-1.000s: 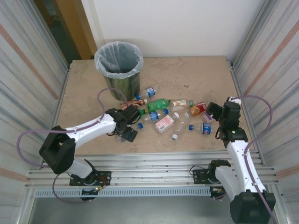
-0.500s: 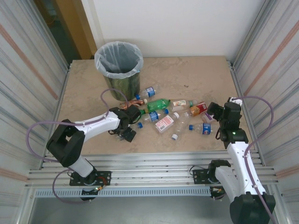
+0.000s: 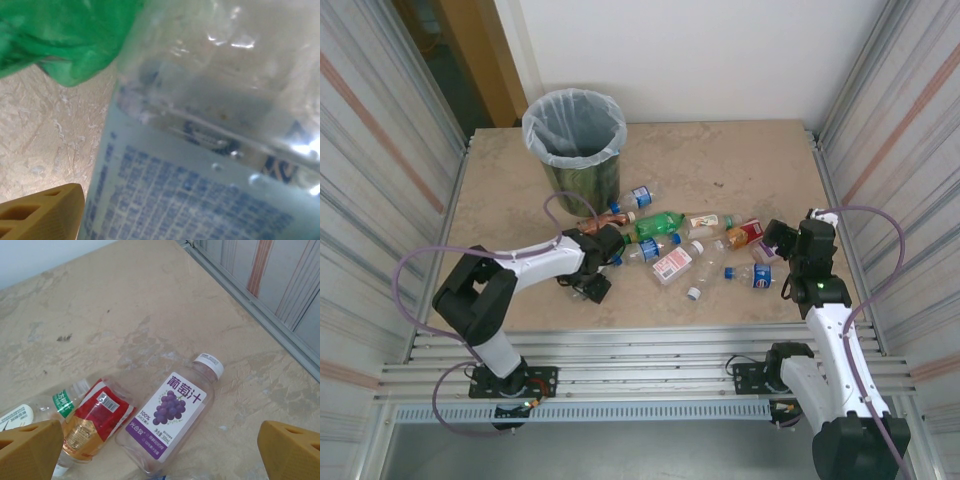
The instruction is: Put the plastic bottles in the bin
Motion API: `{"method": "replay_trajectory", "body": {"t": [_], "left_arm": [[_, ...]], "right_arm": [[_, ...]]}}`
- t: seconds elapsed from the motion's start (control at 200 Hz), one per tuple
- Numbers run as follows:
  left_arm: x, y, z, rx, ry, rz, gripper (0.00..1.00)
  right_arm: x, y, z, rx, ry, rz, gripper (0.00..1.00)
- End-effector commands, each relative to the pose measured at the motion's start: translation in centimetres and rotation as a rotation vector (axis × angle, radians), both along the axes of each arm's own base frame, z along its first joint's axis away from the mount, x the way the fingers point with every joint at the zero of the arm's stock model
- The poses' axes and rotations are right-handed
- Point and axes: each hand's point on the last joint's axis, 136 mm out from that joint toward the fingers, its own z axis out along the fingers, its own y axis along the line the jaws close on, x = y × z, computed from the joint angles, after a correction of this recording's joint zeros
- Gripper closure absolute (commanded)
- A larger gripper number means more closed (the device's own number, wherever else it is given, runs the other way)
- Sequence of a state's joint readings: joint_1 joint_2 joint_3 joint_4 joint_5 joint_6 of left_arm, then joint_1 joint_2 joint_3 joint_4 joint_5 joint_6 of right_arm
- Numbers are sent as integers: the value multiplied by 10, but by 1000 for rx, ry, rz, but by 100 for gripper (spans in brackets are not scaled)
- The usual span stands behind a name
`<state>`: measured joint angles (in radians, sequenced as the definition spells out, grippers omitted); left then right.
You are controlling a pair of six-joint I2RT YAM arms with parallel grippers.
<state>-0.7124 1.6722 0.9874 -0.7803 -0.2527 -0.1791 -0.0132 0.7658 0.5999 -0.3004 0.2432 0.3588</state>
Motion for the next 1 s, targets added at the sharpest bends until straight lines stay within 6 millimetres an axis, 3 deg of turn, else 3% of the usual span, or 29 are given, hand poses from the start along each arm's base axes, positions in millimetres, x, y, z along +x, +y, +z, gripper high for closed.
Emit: {"method": "replay_trajectory", "body": {"t": [0.0,0.14,0.27,0.466,0.666,0.997], "left_arm": [[4,-4,0,-12,16,-1,23],[3,-3,-3,1,29,0,32],[2,-2,-2,1,25,1,48],[3,-6,13,-30,4,1,59],[3,-23,52,-158,-60,-17,64],[16,-49,138,-402,-263,-64,74]], "right_arm": [[-2,-2,-3,-12,12,-11,2],[-2,-2,-4,-15,15,-12,2],[-2,-2,-5,-15,14,-11,2],[-2,-2,-5,-13,15,-11,2],[-4,-3,-5,-7,25,-24,2],[-6,-2,-8,4,48,-31,2]]}}
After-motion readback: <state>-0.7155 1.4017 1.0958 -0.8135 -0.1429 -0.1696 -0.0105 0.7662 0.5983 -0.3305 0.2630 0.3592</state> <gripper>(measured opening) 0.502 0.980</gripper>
